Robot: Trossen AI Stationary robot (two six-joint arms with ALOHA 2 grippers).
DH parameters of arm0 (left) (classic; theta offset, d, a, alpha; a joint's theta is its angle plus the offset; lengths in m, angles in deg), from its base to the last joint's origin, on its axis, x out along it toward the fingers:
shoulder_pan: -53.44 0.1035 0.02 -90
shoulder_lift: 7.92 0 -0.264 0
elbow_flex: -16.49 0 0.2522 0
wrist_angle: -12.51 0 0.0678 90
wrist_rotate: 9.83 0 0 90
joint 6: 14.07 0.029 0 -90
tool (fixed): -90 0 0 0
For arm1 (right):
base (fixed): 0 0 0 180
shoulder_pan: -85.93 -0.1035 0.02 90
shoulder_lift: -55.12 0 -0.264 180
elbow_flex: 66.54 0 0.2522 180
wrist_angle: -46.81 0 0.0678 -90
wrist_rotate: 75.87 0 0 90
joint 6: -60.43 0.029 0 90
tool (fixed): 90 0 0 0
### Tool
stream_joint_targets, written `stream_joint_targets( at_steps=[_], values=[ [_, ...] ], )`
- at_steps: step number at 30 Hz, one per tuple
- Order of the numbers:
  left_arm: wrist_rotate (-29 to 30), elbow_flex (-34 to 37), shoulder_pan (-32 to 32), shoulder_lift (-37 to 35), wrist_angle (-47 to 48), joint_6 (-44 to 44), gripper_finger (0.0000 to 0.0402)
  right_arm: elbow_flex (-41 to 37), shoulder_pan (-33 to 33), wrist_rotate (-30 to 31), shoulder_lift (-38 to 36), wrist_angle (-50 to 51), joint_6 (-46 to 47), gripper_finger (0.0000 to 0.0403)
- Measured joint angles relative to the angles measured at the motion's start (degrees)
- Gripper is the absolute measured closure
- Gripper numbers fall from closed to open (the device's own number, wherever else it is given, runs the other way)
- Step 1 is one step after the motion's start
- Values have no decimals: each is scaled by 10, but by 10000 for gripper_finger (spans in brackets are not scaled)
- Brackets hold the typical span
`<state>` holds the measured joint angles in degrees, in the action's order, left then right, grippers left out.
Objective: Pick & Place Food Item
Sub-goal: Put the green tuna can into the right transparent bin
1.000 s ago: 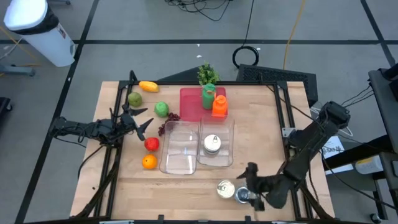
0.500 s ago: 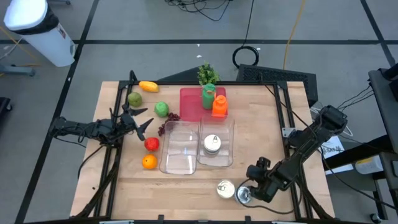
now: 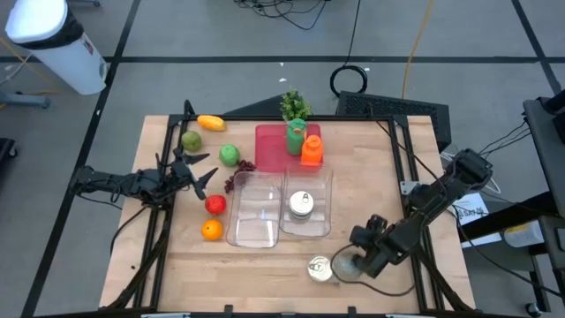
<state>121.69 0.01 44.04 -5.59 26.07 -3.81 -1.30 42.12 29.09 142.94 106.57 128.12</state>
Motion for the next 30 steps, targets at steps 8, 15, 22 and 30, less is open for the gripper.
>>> stream_joint_targets(
  at_steps=[8,15,22,30],
  values=[
    [0,0,0,0,0,0,128,0,39,10,-1,116,53,23],
    [0,0,0,0,0,0,128,0,40,66,-1,165,68,23],
    [0,0,0,0,0,0,128,1,0,74,-3,69,13,23],
    [0,0,0,0,0,0,128,2,5,95,-23,44,5,23]
  ],
)
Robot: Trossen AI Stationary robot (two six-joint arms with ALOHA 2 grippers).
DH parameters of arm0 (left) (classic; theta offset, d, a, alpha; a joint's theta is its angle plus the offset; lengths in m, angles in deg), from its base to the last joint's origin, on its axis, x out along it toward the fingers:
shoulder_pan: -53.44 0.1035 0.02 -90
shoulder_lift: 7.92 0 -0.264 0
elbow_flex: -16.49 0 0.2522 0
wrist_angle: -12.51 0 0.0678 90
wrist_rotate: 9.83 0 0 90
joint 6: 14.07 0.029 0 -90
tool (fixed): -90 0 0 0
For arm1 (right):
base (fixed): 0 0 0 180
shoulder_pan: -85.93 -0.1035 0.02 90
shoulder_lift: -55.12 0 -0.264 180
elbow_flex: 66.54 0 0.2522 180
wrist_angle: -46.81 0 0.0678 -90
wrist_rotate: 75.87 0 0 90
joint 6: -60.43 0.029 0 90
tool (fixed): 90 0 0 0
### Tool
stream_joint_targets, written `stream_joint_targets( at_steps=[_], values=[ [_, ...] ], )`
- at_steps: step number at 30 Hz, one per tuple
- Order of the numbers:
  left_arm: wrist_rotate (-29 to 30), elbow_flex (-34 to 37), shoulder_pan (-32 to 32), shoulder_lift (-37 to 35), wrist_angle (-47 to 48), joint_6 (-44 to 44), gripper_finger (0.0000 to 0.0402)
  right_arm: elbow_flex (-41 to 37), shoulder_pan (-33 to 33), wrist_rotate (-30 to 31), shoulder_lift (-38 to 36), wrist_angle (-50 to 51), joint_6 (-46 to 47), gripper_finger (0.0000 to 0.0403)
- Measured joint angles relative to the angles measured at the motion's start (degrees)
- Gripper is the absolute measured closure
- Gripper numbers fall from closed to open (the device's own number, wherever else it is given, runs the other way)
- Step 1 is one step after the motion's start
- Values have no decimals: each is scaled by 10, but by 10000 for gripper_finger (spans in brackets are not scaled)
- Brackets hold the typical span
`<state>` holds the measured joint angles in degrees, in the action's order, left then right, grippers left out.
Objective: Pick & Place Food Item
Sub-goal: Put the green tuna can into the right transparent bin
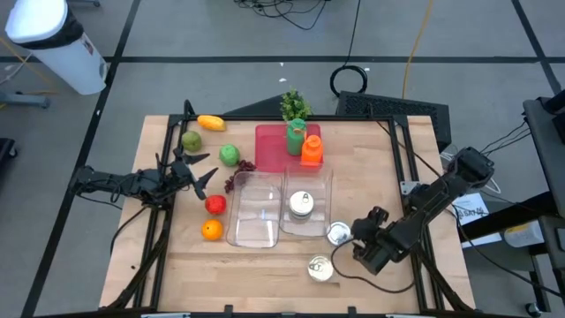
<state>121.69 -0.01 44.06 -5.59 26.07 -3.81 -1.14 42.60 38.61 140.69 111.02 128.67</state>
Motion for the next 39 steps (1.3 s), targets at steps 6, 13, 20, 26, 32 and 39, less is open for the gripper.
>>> stream_joint_targets(
  at_steps=[6,13,20,26,32,39],
  values=[
    [0,0,0,0,0,0,128,0,50,40,-48,8,-18,23],
    [0,0,0,0,0,0,128,-20,130,-18,-48,-34,-116,23],
    [0,0,0,0,0,0,128,-56,179,-33,-50,-33,-135,23],
    [0,0,0,0,0,0,128,-77,202,-16,-50,-16,-136,23],
    [0,0,0,0,0,0,128,-109,226,-20,-49,7,-91,23],
    [0,0,0,0,0,0,128,-95,242,-54,-54,88,-46,23]
  ],
)
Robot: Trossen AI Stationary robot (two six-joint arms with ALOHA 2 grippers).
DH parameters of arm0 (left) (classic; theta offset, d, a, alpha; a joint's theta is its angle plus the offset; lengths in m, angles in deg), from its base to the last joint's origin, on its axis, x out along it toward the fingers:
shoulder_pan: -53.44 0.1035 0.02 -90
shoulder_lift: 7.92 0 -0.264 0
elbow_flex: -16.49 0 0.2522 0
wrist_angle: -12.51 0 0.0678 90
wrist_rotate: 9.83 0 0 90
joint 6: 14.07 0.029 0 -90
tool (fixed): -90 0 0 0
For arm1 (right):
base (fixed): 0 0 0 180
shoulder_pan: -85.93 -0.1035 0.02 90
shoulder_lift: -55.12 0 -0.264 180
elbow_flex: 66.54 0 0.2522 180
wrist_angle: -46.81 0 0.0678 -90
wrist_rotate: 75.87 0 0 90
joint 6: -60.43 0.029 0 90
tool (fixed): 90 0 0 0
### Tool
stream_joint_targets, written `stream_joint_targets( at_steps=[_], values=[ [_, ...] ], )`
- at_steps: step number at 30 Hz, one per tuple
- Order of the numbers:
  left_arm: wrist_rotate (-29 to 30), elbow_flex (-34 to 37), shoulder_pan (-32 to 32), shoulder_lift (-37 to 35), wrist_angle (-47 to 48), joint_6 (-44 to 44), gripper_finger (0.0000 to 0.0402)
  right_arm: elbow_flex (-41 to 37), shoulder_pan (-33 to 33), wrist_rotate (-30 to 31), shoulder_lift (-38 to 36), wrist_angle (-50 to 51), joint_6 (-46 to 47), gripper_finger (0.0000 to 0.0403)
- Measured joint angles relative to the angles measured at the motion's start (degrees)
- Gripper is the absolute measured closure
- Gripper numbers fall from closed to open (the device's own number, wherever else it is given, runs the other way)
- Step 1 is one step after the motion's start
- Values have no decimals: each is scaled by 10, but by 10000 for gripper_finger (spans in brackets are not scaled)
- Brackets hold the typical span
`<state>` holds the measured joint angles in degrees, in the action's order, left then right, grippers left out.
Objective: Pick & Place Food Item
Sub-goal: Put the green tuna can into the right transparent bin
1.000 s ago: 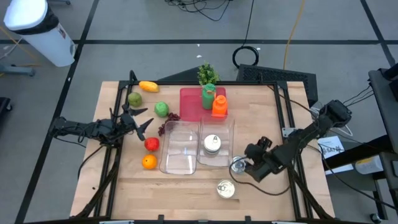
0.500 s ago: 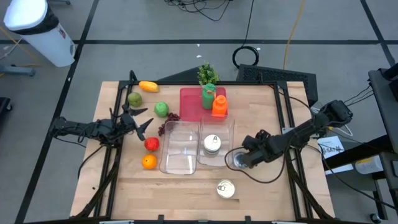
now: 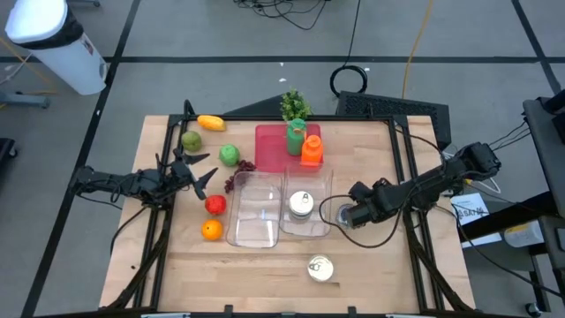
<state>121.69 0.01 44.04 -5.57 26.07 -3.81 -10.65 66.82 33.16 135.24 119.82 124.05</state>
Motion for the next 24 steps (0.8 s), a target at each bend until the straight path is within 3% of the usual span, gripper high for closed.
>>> stream_joint_targets(
  at_steps=[6,12,24],
  values=[
    [0,0,0,0,0,0,128,47,0,-53,-35,51,-18,23],
    [0,0,0,0,0,0,128,52,0,-96,-72,26,-44,23],
    [0,0,0,0,0,0,128,44,-86,-83,-61,-187,-123,23]
  ],
)
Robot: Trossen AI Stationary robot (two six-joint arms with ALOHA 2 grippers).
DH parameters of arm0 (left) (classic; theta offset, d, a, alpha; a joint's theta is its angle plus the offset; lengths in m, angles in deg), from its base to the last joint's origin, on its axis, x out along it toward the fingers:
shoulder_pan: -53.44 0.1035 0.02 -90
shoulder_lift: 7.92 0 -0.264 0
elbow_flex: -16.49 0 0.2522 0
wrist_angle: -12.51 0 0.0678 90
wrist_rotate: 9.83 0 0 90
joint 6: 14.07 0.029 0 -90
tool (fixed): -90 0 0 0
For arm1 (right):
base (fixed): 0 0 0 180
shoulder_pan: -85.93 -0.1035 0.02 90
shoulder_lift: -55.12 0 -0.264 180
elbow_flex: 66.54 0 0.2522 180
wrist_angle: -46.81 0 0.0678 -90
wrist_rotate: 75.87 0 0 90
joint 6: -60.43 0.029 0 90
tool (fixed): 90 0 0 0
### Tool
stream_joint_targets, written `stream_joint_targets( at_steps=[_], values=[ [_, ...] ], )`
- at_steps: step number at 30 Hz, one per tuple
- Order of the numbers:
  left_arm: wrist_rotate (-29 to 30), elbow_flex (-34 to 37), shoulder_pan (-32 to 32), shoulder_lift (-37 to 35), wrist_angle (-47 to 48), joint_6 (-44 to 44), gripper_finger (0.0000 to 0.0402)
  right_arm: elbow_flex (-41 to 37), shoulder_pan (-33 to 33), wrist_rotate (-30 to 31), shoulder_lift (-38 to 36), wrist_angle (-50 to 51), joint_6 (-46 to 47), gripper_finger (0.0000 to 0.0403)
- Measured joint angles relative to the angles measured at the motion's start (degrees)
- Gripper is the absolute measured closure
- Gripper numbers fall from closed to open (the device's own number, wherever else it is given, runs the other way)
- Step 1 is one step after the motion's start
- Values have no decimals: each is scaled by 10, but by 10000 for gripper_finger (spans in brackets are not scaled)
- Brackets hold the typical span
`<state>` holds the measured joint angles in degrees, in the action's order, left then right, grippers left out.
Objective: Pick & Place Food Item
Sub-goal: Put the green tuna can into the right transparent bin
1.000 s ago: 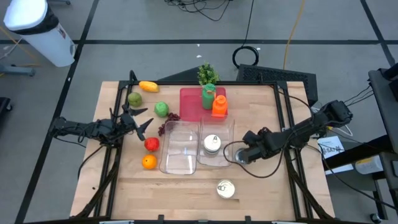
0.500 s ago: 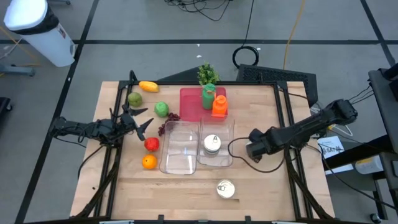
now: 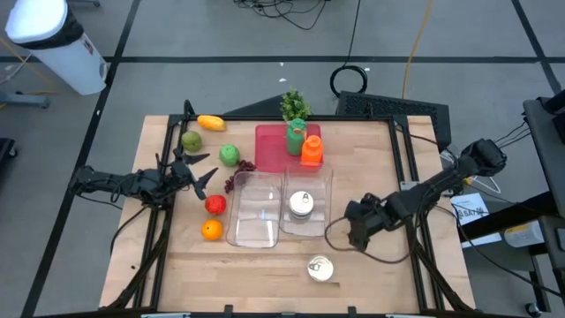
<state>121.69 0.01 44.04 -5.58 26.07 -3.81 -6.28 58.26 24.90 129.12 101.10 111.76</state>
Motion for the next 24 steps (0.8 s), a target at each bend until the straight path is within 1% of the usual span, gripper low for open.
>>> stream_joint_targets(
  at_steps=[5,9,14,17,19,20,24],
  values=[
    [0,0,0,0,0,0,128,0,-8,33,21,20,1,23],
    [0,0,0,0,0,0,128,0,-8,57,23,21,2,23],
    [0,0,0,0,0,0,128,0,-8,56,23,49,19,23],
    [0,0,0,0,0,0,128,-13,-9,55,24,51,34,23],
    [0,0,0,0,0,0,128,-29,-13,42,25,33,41,23],
    [0,0,0,0,0,0,128,-40,-14,26,24,13,41,23],
    [0,0,0,0,0,0,128,-76,-19,2,20,-54,32,23]
  ],
)
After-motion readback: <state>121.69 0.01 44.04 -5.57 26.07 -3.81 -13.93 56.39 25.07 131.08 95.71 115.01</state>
